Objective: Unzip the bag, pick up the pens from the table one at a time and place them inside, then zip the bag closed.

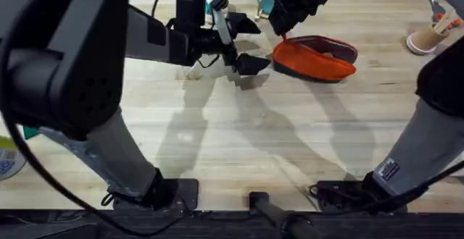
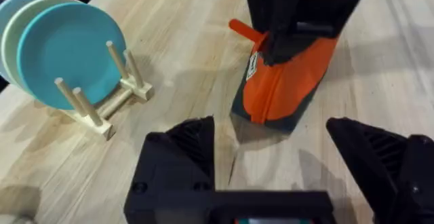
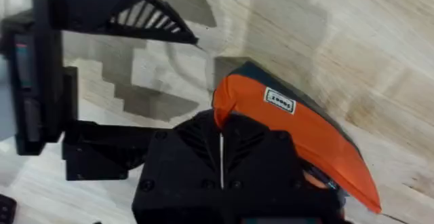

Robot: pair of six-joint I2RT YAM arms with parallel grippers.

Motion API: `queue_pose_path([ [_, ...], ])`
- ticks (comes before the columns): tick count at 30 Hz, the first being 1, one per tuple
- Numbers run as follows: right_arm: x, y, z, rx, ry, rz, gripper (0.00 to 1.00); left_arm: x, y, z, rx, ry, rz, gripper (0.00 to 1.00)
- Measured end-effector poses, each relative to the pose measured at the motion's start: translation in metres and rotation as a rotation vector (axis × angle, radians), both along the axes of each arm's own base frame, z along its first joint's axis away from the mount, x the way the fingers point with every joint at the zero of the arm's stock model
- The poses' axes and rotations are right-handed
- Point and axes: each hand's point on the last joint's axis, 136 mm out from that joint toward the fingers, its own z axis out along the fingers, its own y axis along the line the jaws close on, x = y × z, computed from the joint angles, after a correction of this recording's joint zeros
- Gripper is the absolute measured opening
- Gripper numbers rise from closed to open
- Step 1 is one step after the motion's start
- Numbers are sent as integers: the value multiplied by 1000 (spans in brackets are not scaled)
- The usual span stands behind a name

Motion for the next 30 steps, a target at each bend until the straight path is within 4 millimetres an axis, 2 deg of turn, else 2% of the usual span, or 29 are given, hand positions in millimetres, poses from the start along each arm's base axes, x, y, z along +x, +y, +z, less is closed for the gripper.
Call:
queue_pose_path([
  [10, 0, 0, 0, 0, 0, 0, 30, -5, -24, -6, -25, 46, -10, 995],
  [19, 0, 0, 0, 0, 1, 0, 30, -12, -40, -23, -22, 85, -27, 995],
  [25, 0, 0, 0, 0, 1, 0, 30, -13, -49, -25, -8, 80, -14, 995],
  [30, -1, 0, 0, -1, 3, 0, 30, -9, -57, -16, -25, 28, -5, 995],
])
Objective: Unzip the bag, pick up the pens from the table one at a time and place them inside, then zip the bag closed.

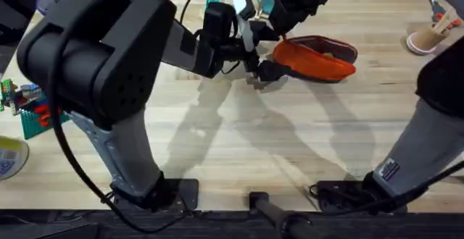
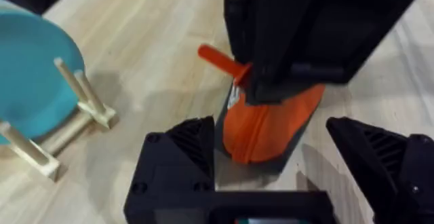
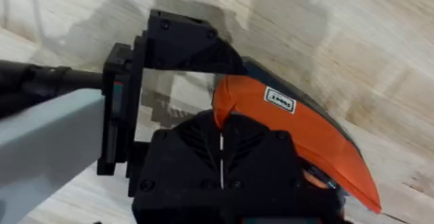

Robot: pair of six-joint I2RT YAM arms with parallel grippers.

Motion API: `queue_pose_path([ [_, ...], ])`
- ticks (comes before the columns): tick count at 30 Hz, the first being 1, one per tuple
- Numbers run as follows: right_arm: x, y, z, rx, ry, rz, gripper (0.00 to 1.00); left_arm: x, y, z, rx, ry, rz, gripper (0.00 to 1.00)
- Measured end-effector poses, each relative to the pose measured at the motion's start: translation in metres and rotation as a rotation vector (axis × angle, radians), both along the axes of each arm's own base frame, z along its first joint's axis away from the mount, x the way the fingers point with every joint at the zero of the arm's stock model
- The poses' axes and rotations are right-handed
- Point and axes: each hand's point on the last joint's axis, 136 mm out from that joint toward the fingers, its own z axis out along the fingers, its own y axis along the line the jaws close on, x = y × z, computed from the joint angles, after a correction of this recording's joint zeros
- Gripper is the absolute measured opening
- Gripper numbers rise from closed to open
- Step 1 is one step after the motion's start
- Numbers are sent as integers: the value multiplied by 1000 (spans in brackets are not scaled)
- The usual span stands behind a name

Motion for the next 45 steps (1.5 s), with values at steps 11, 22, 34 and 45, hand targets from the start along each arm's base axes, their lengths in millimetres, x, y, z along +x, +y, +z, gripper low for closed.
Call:
queue_pose_path([
  [11, 0, 0, 0, 0, 0, 0, 30, 4, -3, 2, 1, -17, 25, 994],
  [22, 0, 0, 0, 0, 0, 0, 30, 4, -5, 2, 2, -15, 29, 982],
  [34, 0, 0, 0, 0, 0, 0, 30, -2, -12, 2, 0, -12, 11, 660],
  [45, -3, -1, -1, -6, 13, 4, 31, 2, -11, 2, 6, -13, 33, 48],
])
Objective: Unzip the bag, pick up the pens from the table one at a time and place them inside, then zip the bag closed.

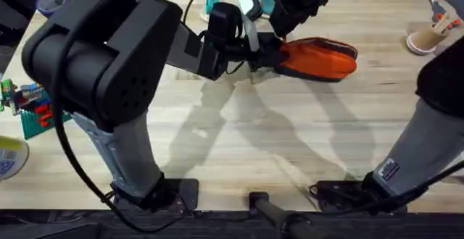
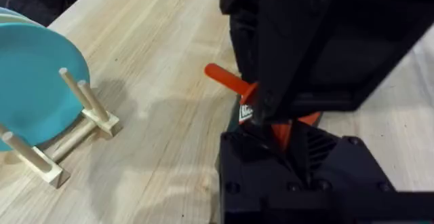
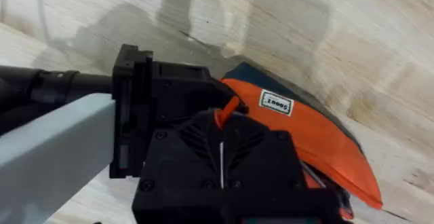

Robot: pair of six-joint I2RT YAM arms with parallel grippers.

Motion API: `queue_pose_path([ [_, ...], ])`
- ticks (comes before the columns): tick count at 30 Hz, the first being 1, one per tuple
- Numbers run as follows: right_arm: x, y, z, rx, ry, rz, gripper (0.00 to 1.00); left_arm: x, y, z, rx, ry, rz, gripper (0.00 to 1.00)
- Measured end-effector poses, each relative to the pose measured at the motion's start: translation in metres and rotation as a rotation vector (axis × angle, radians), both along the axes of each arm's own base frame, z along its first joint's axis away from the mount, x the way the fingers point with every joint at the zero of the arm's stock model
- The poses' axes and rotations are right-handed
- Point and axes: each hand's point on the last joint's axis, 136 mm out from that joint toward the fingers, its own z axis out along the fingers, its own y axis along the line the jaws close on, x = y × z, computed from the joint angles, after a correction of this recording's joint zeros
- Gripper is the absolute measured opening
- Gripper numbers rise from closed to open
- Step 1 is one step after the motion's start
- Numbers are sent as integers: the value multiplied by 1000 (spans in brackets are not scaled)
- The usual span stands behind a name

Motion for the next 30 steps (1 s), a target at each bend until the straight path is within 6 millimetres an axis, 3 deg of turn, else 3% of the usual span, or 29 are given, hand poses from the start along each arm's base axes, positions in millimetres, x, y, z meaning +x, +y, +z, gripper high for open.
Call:
queue_pose_path([
  [15, -6, -5, -2, -26, 24, 4, 31, 0, 0, 0, 0, 1, 0, 44],
  [30, -15, -29, -3, -135, 54, -102, 33, -1, -1, 0, 0, 1, -4, 43],
])
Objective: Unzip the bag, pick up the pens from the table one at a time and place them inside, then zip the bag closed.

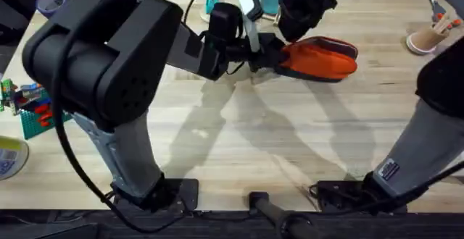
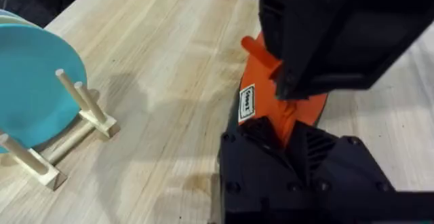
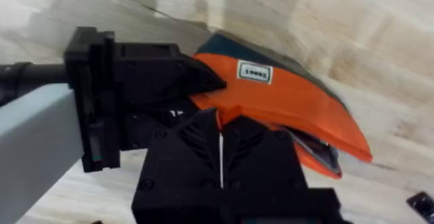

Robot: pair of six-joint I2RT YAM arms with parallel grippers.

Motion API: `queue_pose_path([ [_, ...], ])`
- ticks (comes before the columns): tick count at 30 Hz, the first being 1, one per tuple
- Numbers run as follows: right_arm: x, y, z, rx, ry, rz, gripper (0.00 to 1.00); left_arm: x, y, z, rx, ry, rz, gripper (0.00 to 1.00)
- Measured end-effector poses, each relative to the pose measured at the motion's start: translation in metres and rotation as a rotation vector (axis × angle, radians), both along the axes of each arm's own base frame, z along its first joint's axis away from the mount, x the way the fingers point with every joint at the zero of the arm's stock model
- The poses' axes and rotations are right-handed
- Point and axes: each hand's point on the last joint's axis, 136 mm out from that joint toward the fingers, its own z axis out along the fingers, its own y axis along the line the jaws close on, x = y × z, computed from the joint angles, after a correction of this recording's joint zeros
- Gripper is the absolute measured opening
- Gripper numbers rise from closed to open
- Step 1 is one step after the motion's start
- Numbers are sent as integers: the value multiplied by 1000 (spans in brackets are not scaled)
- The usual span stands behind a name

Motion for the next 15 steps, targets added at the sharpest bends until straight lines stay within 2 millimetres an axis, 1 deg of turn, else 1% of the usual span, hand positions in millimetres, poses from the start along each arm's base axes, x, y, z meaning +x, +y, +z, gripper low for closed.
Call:
queue_pose_path([
  [10, -11, -22, 0, -40, 55, -132, 33, -8, -8, 1, -5, 2, -31, 43],
  [15, -10, -31, 1, -81, 41, -191, 33, -9, -8, 1, -7, 3, -36, 43],
])
